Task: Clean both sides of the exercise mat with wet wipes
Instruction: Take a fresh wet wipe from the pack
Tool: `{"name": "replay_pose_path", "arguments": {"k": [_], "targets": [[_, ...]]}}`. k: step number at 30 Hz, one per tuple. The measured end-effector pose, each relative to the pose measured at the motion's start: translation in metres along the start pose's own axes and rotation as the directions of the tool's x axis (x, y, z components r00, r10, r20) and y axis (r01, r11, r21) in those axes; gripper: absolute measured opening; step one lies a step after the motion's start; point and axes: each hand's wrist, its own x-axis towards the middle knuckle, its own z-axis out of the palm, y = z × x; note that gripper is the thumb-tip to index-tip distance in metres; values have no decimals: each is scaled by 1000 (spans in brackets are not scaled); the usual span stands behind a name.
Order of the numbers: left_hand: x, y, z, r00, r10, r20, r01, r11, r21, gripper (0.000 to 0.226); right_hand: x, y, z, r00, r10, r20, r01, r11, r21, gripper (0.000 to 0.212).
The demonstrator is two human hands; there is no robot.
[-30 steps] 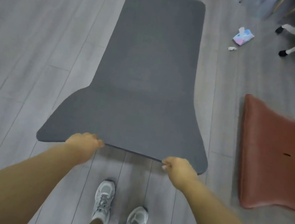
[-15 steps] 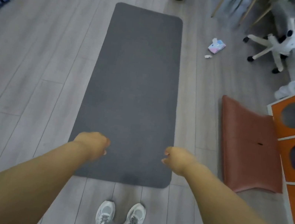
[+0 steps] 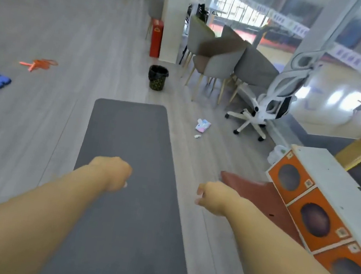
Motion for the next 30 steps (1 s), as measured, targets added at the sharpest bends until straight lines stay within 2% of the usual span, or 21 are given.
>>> {"name": "replay_pose_path", "arguments": {"k": [4,11,24,30], "targets": [[10,15,-54,997,-6,-79,7,1000,10,26,-2,35,-36,996,47,-81,-46,999,18,41],[51,69,-123,991,3,-132,3,999,47,29,23,122,-75,992,83,-99,-80,996,34,39],[219,249,-293,983,5,-186,-7,1000,-12,26,126,381,-209,984,90,-151,-102,992,-72,35],[293,276,-343,979,-11,-205,5,1000,-30,20,186,454,-259,978,98,-183,-107,993,-44,25]]}}
